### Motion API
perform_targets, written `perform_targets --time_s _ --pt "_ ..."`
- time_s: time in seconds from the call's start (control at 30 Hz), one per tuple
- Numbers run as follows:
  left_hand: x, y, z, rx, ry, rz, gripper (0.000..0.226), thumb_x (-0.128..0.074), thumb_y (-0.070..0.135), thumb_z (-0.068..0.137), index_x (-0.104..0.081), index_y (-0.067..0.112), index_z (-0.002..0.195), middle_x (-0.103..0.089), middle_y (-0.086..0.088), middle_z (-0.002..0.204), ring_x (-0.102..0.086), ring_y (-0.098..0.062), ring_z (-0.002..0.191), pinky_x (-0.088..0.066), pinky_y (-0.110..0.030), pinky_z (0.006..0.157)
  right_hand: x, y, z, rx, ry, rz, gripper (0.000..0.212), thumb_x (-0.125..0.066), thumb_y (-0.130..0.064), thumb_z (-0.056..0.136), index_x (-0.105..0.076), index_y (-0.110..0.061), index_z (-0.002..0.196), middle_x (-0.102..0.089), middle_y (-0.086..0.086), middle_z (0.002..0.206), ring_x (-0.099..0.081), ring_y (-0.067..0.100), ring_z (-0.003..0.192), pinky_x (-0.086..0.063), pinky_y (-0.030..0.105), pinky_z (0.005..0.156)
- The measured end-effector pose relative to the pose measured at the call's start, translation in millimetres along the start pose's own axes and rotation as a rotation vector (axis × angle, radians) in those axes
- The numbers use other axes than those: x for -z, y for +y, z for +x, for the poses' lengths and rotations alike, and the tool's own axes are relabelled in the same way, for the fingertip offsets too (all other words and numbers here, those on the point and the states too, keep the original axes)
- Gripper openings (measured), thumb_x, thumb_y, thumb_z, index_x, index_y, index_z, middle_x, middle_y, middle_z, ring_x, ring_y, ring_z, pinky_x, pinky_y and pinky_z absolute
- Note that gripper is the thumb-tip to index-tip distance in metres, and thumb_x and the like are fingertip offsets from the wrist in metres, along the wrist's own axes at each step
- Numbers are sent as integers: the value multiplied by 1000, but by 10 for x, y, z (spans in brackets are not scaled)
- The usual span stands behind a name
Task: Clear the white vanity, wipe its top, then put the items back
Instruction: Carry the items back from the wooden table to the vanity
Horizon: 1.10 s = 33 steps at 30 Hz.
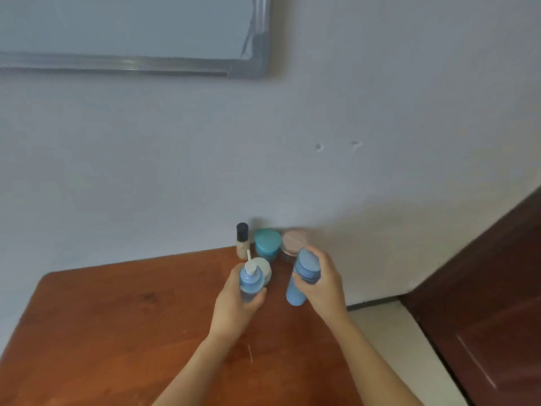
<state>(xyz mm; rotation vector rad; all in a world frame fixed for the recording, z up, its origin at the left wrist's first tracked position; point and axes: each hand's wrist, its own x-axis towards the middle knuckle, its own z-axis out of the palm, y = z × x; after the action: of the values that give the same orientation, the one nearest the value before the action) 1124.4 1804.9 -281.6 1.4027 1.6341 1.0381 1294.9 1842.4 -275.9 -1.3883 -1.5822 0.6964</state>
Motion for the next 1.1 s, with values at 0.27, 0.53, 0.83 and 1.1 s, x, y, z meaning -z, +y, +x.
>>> perform_targets --time_s 0.27,0.53,0.83,1.1 --pt "33 -386 -250 -114 -393 -14 58 -72 22 76 -40 26 123 -50 17 102 -52 -5 94 -43 -26 88 326 -449 -1268 -261 316 -141 54 -72 -7 75 -43 -36 110 -45 -27 110 -48 -7 100 -39 3 83" --pt "-297 129 -1335 -292 -878 -182 36 -73 10 74 -46 28 91 -55 13 82 -55 -7 76 -43 -13 71 996 -1178 -2885 -450 690 -379 60 -75 -7 72 -41 -42 106 -53 -7 109 -54 12 98 -41 13 78" --pt "-699 667 -2930 -510 -1223 -134 43 -56 57 48 -52 37 86 -62 14 78 -62 -14 78 -50 -31 72 1335 -1702 -4983 -675 1018 -421 57 -73 -3 71 -43 -42 102 -56 -7 106 -55 7 91 -39 0 68" --pt "-837 800 -5249 -593 -1516 -95 39 -72 42 55 -52 37 89 -67 6 81 -63 -15 76 -50 -32 70 1493 -2162 -7036 -797 1231 -399 53 -70 -20 62 -44 -46 100 -56 -15 107 -54 -2 90 -40 4 74"
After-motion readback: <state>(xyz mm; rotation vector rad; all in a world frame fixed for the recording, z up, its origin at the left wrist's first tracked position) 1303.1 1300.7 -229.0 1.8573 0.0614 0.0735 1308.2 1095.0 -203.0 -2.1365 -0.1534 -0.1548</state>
